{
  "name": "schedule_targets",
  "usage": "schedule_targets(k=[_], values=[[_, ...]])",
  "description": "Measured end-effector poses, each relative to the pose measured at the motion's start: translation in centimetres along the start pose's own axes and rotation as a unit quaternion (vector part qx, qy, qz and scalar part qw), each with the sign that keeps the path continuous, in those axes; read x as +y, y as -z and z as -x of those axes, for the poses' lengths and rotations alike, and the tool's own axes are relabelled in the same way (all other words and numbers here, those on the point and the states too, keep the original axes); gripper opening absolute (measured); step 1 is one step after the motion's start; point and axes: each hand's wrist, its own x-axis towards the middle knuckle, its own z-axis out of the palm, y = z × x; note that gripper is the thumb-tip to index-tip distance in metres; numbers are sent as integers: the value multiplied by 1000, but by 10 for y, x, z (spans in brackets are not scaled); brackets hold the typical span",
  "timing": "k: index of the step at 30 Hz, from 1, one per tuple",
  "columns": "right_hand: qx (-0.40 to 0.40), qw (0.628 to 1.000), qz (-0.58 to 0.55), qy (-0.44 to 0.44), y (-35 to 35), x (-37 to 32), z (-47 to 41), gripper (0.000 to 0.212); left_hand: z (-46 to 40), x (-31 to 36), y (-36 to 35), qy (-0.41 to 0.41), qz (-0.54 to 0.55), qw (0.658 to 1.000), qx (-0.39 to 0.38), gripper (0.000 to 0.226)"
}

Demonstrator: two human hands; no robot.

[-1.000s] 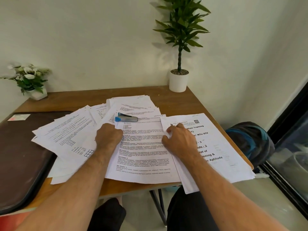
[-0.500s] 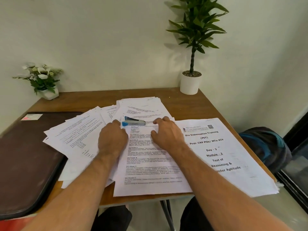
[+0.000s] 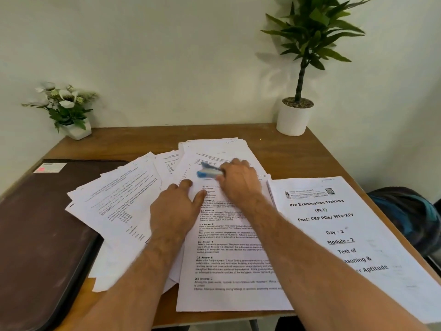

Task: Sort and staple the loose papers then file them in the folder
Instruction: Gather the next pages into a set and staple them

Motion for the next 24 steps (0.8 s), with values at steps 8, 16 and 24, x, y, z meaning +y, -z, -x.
schedule_targets(k=[8, 16, 24], values=[[55, 965, 8, -256, 30, 103, -2, 32, 5, -2, 7, -10, 22, 999, -23, 105], [85, 968, -28, -237, 30, 109, 12, 33, 2, 0, 7, 0, 58, 998, -33, 97], [-22, 977, -210, 0, 24, 4, 23, 75, 6, 2, 4, -26, 110, 994, -4, 70]])
